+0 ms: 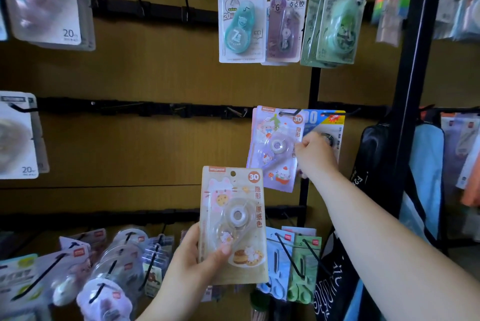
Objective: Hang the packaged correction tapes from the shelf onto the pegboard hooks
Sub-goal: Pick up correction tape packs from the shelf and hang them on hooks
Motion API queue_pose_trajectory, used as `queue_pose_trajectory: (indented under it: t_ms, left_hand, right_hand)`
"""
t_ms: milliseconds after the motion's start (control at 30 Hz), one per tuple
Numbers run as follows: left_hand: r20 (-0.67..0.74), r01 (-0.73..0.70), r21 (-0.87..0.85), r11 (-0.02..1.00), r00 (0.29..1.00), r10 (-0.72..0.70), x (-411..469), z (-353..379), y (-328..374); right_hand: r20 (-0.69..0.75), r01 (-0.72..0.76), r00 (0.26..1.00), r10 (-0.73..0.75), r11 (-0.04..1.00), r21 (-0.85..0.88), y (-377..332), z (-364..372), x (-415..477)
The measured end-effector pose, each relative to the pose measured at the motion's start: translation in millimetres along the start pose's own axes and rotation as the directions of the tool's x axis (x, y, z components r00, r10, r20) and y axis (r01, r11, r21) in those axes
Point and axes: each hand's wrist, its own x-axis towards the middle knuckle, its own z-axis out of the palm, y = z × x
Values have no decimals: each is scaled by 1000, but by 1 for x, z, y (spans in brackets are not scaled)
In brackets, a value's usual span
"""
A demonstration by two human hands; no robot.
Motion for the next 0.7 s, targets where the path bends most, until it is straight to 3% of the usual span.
queue_pose_trajectory:
  t_ms: [167, 233, 333, 467, 567, 700]
  left_hand:
    - [97, -44, -9, 999, 994, 45, 4, 14, 13]
    - [132, -70, -9, 997, 989, 71, 6, 23, 20]
    - [137, -134, 9, 991, 982, 132, 13, 35, 35]
    - [141, -207, 16, 978, 969, 203, 26, 52, 56]
    - [158, -225, 22, 974, 963, 219, 34, 67, 65]
    - [166, -244, 165, 956, 962, 217, 42, 80, 66]
  right_hand:
    - [-27, 89, 996, -86, 988, 124, 7, -4, -15]
    - [135, 61, 986, -97, 965, 254, 6, -11, -22]
    - [401, -91, 907, -129, 869, 486, 3, -27, -31]
    - [320, -50, 921, -223, 746, 664, 1, -45, -29]
    - [273, 31, 927, -256, 779, 626, 0, -55, -30]
    - [265, -36, 952, -156, 799, 601, 2, -57, -26]
